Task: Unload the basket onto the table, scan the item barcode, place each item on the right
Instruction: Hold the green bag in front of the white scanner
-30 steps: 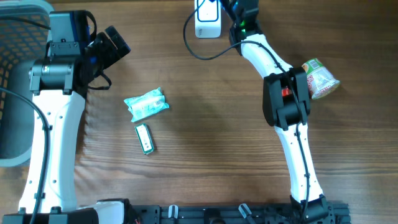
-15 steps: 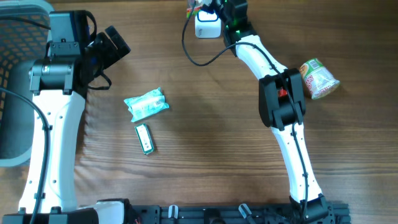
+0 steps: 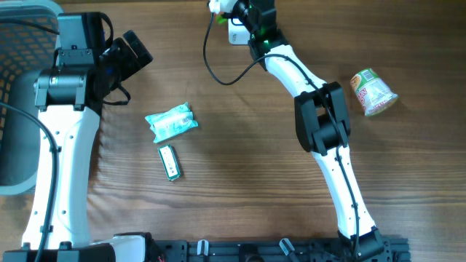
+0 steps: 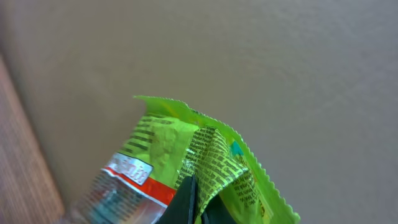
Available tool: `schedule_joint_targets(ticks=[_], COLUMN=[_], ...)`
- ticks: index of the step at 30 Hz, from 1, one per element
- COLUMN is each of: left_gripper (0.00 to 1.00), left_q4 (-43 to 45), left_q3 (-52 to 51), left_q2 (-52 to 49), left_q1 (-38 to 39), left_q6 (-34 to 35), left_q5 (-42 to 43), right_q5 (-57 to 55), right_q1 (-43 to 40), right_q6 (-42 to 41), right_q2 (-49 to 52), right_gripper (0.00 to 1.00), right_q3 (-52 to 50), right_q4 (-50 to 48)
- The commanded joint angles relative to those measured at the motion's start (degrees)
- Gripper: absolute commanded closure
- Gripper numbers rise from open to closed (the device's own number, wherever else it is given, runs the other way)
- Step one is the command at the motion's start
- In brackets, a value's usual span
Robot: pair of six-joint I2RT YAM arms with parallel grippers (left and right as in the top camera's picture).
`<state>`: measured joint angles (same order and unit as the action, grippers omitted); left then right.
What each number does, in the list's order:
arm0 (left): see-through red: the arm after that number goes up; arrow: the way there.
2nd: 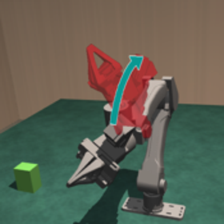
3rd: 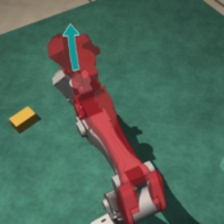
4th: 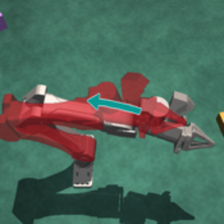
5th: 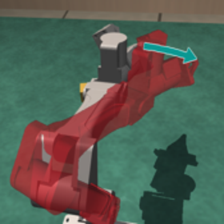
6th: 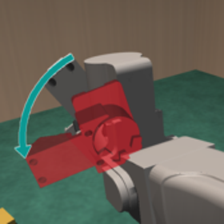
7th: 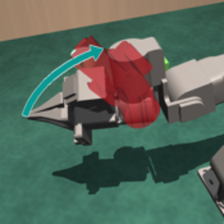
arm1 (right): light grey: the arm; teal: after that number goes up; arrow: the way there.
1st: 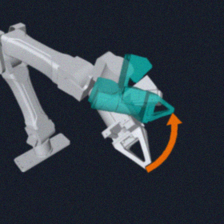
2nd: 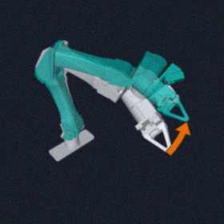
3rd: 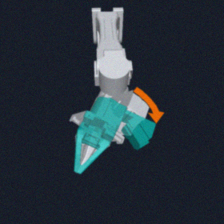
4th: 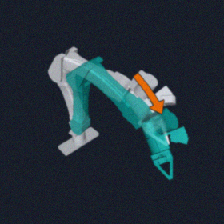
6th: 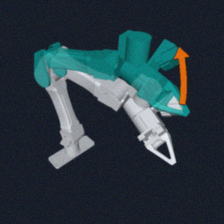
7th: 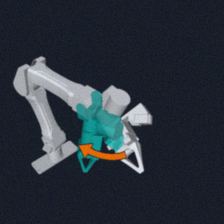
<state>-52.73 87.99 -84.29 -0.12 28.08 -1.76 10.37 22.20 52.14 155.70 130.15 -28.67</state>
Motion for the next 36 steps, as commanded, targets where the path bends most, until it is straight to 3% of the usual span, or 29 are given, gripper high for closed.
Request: schedule_joint_targets(ticks=[1, 5, 10, 16, 20, 26, 29, 32, 36], left_gripper=[0.0, 0.0, 0.0, 0.0, 0.0, 0.0, 0.0, 0.0, 0.0], left_q4=[0.13, 0.13, 0.13, 0.13, 0.13, 0.13, 0.13, 0.13, 0.13], left_q3=[0.85, 0.85, 0.85, 0.85, 0.85, 0.85, 0.85, 0.85, 0.85], left_q2=[1.03, 1.03, 1.03, 1.03, 1.03, 1.03, 1.03, 1.03, 1.03], left_q1=[-0.26, -0.26, -0.26, -0.26, -0.26, -0.26, -0.26, -0.26, -0.26], left_q6=[-1.09, -1.09, -1.09, -1.09, -1.09, -1.09, -1.09, -1.09, -1.09], left_q5=[0.24, 0.24, 0.24, 0.24, 0.24, 0.24, 0.24, 0.24, 0.24], right_q5=[-0.96, -2.12, -18.91, -32.17, -32.79, -34.71, -33.44, -33.18, -31.69], right_q1=[-0.61, -1.05, -0.52, -0.55, 0.04, 0.81, 1.09, 1.64, 3.5], right_q6=[-6.97, -11.5, -0.81, 0.59, 3.63, 15.52, 16.26, 17.79, 26.47], right_q2=[-2.78, -6.05, -5.92, -5.92, -5.92, -5.9, -5.55, -4.09, -2.1], right_gripper=[0.96, 0.96, 0.96, 0.96, 0.96, 0.96, 0.95, 0.95, 0.96], right_q3=[0.72, 0.74, 0.72, 0.72, 0.68, 0.61, 0.61, 0.61, 0.61], right_q4=[-0.48, -0.55, -0.7, -5.6, -4.15, -0.61, 5.97, 6.01, 8.74])
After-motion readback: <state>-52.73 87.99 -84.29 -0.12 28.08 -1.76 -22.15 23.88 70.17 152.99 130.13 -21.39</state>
